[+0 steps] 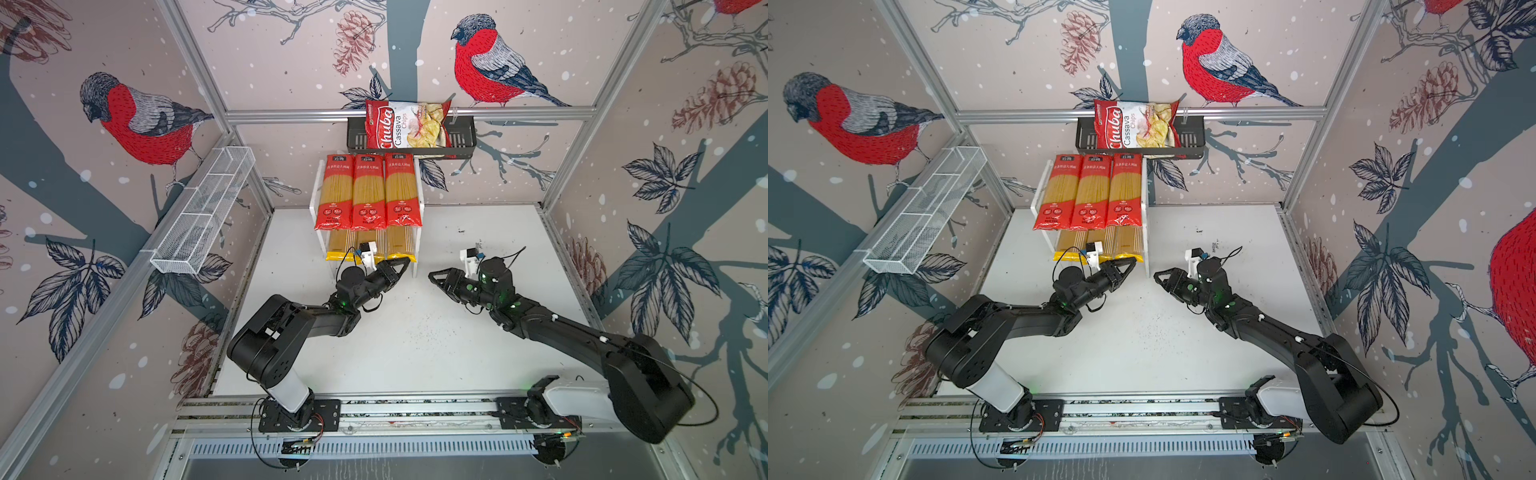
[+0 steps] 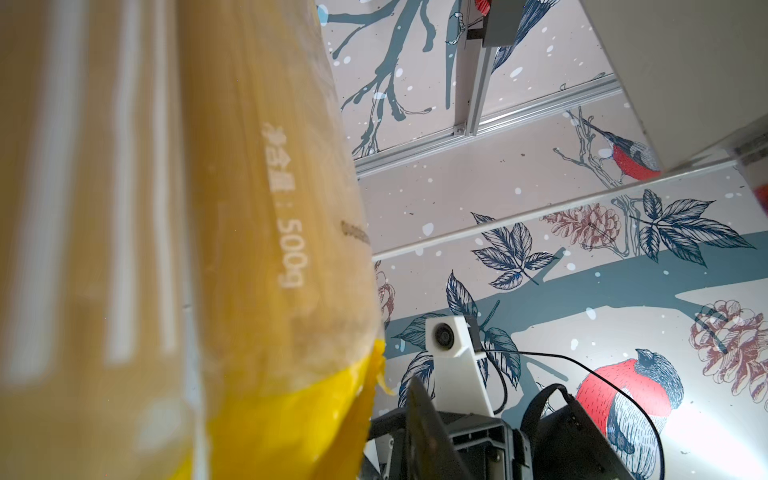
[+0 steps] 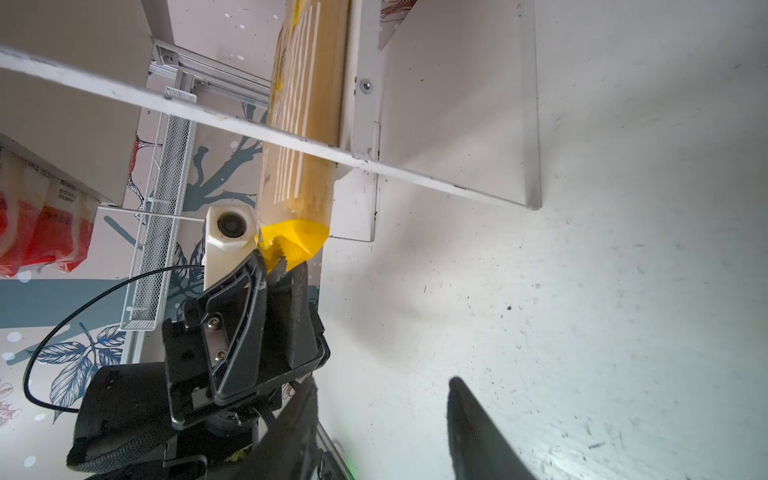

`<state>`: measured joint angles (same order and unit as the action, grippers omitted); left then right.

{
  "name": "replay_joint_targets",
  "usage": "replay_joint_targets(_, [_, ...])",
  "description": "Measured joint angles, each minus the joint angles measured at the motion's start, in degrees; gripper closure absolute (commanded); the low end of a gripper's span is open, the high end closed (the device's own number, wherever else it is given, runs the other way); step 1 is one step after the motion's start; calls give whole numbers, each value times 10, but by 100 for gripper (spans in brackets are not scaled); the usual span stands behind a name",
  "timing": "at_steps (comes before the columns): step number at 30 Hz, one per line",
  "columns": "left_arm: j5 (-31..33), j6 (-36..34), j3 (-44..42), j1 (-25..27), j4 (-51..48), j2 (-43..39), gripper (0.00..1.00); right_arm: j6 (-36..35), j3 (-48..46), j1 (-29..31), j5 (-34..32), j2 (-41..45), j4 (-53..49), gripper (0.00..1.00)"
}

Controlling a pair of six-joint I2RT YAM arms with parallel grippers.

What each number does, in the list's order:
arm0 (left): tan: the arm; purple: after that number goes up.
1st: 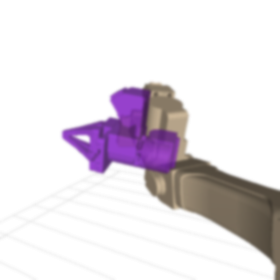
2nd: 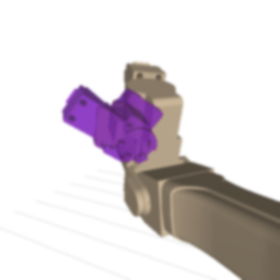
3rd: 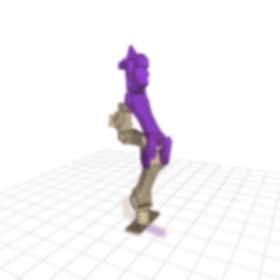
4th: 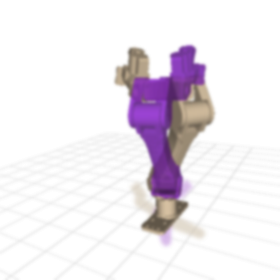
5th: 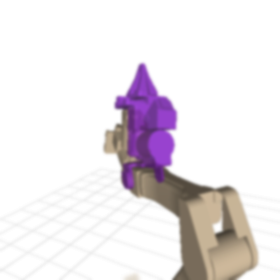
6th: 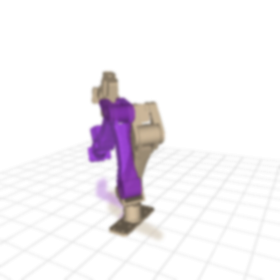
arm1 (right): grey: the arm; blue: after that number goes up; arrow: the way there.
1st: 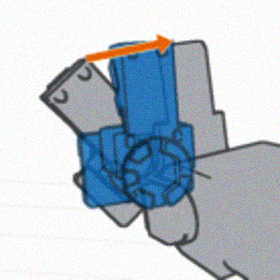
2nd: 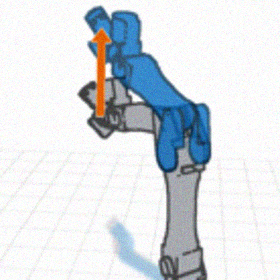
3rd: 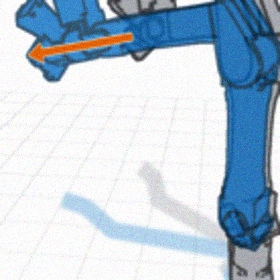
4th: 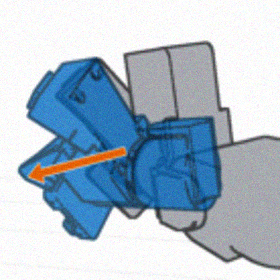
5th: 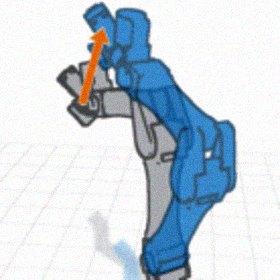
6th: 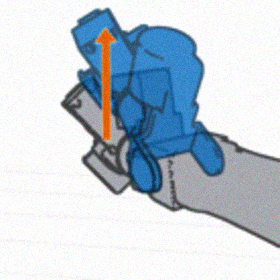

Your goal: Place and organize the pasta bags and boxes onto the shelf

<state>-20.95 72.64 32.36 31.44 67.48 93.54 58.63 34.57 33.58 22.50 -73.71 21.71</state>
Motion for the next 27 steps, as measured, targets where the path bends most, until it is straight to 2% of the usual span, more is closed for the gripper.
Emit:
replay_joint_targets(3, [-1,-1,-16,-2,-8,-17,54,-2,0,-2,0,-2,-3,49])
replay_joint_targets(7, [0,-33,-52,-2,-59,-106,37,-21,6,-8,-10,7,-30,49])
replay_joint_targets(12, [18,-117,-82,-1,-214,-251,27,-94,25,-36,-69,44,-97,45])
replay_joint_targets(14, [33,-160,-86,-1,-286,-306,24,-121,24,-50,-108,66,-119,36])
replay_joint_targets(17, [77,-235,-87,0,-407,-390,22,-181,7,-56,-188,103,-133,28])
replay_joint_targets(19, [130,-289,-89,1,-474,-441,22,-232,-16,-57,-252,124,-125,23])
replay_joint_targets(23, [227,-390,-113,0,-519,-508,22,-314,-66,-104,-376,167,-98,22])
replay_joint_targets(27, [328,-489,-143,0,-514,-551,20,-379,-121,-184,-448,215,-33,23])
